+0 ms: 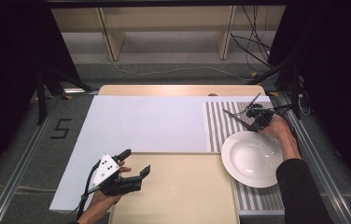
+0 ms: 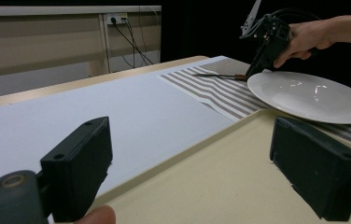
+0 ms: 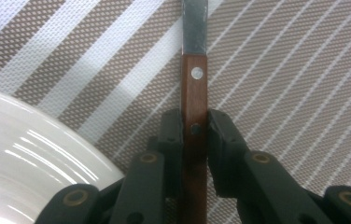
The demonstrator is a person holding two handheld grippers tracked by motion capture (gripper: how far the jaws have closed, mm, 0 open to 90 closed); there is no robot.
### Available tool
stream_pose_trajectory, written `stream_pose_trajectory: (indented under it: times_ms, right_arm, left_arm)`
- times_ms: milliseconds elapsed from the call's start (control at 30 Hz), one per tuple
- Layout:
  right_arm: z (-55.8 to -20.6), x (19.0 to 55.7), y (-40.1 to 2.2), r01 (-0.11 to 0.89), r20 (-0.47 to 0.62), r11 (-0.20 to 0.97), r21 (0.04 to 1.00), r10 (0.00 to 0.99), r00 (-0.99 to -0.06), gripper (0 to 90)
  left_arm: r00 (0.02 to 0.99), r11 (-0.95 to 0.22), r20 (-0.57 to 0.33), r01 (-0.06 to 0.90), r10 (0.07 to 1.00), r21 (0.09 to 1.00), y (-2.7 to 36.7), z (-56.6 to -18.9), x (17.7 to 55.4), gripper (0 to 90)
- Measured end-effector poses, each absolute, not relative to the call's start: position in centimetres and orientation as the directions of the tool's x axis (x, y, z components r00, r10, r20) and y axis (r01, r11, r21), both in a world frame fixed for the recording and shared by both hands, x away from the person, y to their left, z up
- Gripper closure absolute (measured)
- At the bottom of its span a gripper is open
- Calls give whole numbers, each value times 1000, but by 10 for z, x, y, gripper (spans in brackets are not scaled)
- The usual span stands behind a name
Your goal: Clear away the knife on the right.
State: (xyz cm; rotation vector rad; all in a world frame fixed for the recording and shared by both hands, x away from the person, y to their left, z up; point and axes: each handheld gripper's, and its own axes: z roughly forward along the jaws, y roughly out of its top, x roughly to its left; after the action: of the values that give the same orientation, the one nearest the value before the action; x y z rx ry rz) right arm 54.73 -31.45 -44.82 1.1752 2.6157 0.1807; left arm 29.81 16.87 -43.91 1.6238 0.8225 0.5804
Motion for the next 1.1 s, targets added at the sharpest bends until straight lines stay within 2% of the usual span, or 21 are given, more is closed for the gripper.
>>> stream_pose_trajectory:
  times_ms: [333,600,933,1100]
  right_arm:
    - [-422,543,-322,672,-266,659,338,752,-603,774]
    - [-397,528,-313,608,-249,654,450,746,-618,774]
    - [-392,500,-291,540,-256,667,513,720,-645,774]
    - [-389,479,-280,504,-221,633,587,725,-653,773]
  left_arm:
    - [628,-88,-60,201,776,976,169,-439,298,128]
    - [627,-87,-61,203,777,975,169,-439,298,128]
    - [625,-88,-58,200,778,976,169,-439,298,128]
    - [625,-91,-55,199,779,976,169,-439,298,128]
